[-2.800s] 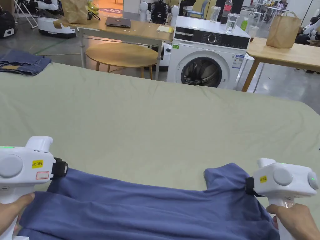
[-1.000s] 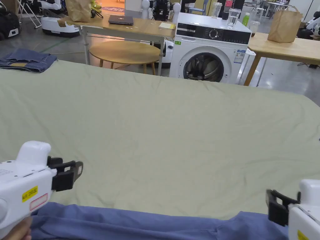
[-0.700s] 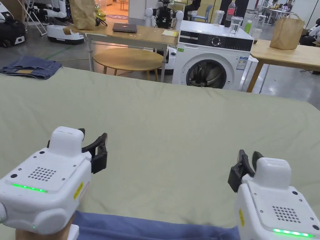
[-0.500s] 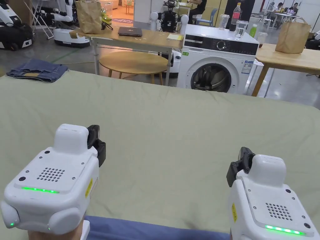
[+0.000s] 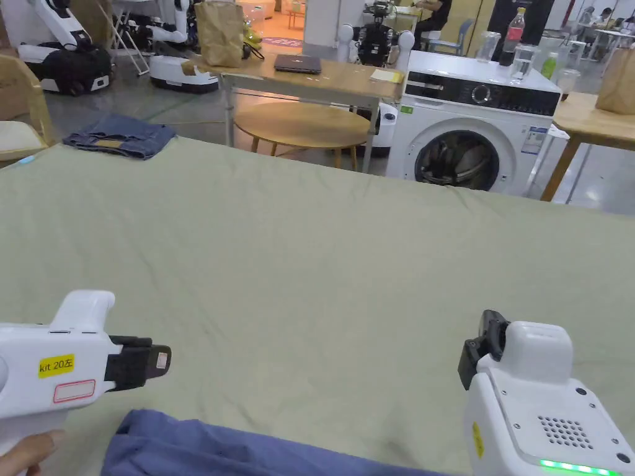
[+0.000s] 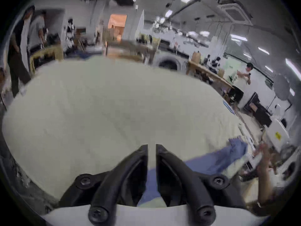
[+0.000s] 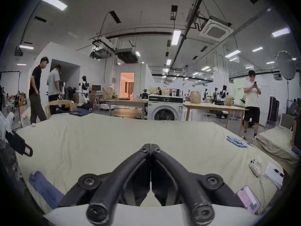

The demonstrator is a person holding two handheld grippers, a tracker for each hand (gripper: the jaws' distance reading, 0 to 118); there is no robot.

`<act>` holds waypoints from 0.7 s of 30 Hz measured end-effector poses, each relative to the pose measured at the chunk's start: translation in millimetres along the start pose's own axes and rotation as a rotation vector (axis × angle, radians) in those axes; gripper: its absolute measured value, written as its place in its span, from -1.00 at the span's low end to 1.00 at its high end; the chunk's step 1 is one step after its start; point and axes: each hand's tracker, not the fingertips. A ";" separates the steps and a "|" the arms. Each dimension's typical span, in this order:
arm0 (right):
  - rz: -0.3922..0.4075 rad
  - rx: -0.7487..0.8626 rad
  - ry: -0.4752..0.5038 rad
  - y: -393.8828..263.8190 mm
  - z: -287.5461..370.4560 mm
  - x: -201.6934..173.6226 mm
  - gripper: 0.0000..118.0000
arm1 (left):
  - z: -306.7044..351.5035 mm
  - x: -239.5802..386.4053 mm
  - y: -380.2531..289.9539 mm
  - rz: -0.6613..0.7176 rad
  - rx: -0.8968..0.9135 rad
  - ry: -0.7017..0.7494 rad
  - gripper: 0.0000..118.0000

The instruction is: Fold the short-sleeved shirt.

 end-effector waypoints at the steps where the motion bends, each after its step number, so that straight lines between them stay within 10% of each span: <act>1: 0.001 -0.009 0.008 -1.7 -1.0 0.2 -1.00 | -2.5 -13.8 -5.0 0.033 -0.053 -0.023 -0.62; 3: -0.004 -0.023 0.020 -4.8 -3.0 0.8 -1.00 | -6.2 -34.9 -14.5 0.123 -0.121 -0.086 -0.12; 6: -0.003 -0.039 0.026 -8.0 -3.8 1.7 -1.00 | -10.9 -65.2 -27.4 0.228 -0.183 -0.159 0.02; 19: -0.034 -0.102 0.024 -16.1 -12.6 14.4 -1.00 | -70.9 -103.5 -58.5 0.545 -0.287 -0.458 0.01; 21: -0.029 -0.106 0.022 -15.5 -14.3 14.8 -1.00 | -73.3 -96.8 -60.1 0.543 -0.270 -0.438 -0.34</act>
